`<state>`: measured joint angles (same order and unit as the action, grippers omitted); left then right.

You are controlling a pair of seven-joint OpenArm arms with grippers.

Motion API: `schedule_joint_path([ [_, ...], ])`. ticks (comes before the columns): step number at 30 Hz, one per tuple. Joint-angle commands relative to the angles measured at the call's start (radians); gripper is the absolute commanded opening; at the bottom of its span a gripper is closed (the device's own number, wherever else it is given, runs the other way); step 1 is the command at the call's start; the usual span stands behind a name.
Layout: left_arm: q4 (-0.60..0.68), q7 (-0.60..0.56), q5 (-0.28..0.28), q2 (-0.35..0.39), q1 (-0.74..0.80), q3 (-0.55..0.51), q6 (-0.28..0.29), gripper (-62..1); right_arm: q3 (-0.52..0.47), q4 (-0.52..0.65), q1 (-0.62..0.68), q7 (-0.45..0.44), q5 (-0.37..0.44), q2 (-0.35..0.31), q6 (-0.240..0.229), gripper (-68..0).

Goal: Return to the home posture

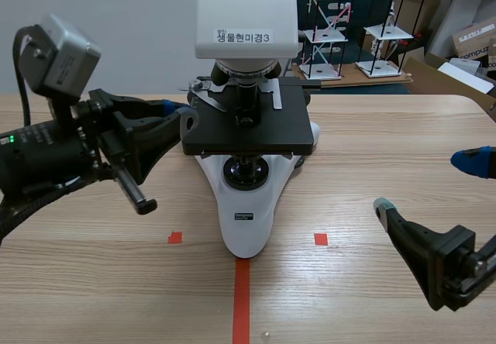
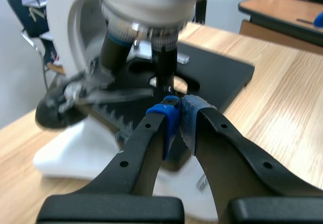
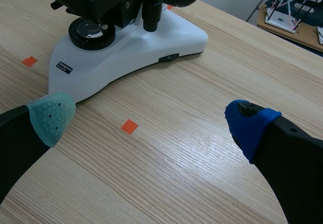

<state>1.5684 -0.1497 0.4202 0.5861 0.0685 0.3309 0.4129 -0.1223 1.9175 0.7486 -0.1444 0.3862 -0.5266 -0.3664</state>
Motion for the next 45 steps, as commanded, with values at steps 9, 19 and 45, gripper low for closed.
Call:
schedule_joint_path([
  [9,0.172,-0.037,0.006,0.032,0.323,-0.273,-0.002,-43.0,-0.001,0.01,0.0,-0.011,0.01,-0.011,0.0,0.4],
  [19,0.322,-0.034,0.003,0.026,0.637,-0.451,-0.007,-20.5,-0.001,0.01,0.0,-0.011,0.01,-0.011,0.0,0.4],
  [45,0.357,-0.053,-0.038,-0.032,0.747,-0.545,-0.04,1.4,-0.001,0.01,0.0,-0.011,0.01,-0.011,0.0,0.4],
])
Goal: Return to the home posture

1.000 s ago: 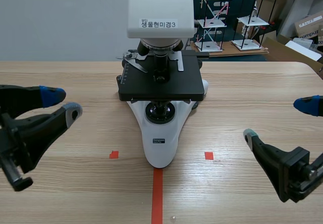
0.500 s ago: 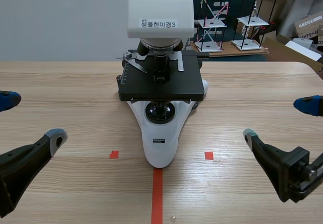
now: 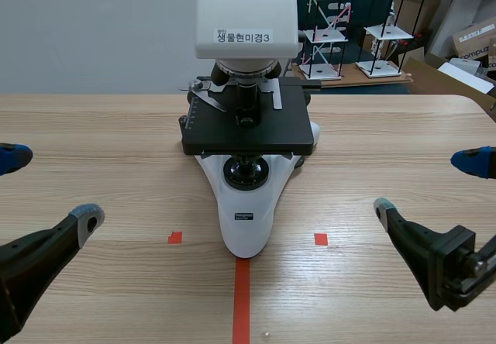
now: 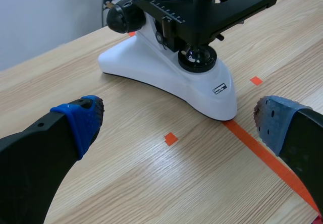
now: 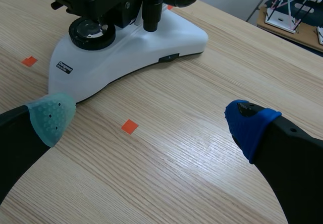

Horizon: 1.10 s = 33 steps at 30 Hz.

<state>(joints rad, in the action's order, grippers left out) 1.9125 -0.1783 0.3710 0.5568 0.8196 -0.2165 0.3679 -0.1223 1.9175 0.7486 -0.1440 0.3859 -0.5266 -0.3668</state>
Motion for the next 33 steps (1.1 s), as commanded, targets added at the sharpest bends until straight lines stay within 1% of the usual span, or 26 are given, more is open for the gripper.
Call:
schedule_joint_path([
  [1,0.013,-0.028,0.015,-0.002,-0.006,0.003,0.021,1.4,-0.001,0.01,0.0,-0.012,0.01,-0.011,0.0,0.4],
  [4,0.013,-0.035,0.015,-0.002,-0.015,0.003,0.052,1.4,-0.001,0.01,0.0,-0.011,0.01,-0.011,0.0,0.4],
  [8,0.013,-0.029,0.014,-0.002,-0.04,0.014,0.065,1.4,-0.001,0.01,0.0,-0.012,0.01,-0.011,0.0,0.4],
  [12,0.013,-0.024,0.03,-0.002,-0.045,0.016,0.066,1.4,-0.001,0.01,0.0,-0.012,0.01,-0.011,0.0,0.4],
  [33,0.013,-0.025,0.03,-0.002,-0.045,0.016,0.066,1.4,-0.001,0.01,0.0,-0.012,0.01,-0.011,0.0,0.4],
])
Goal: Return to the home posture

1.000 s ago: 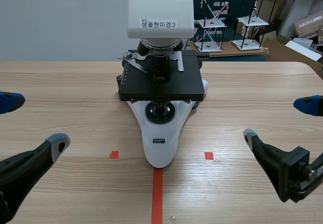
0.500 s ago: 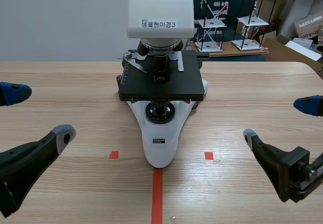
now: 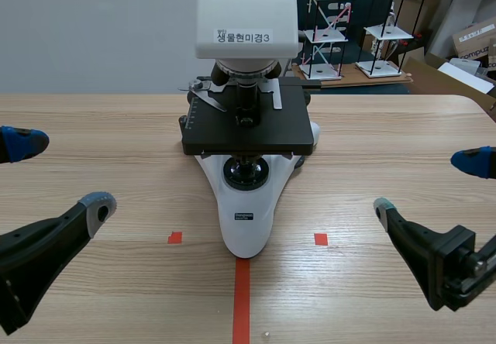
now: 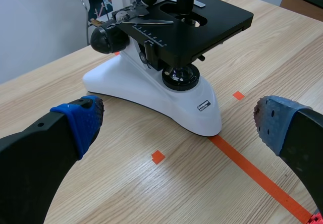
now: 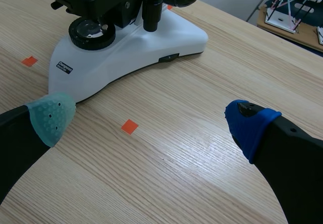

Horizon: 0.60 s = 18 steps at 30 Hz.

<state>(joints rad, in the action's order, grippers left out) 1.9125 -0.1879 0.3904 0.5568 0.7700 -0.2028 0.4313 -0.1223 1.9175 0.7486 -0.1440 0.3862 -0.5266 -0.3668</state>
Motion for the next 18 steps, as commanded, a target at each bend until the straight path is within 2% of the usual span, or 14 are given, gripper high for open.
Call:
schedule_joint_path([
  [1,0.013,-0.016,0.01,-0.002,0.005,0.002,0.003,1.4,-0.001,0.01,0.0,-0.012,0.01,-0.011,0.0,0.4],
  [18,0.013,-0.025,0.01,-0.002,0.005,0.002,0.003,1.4,-0.001,0.01,0.0,-0.012,0.01,-0.011,0.0,0.4],
])
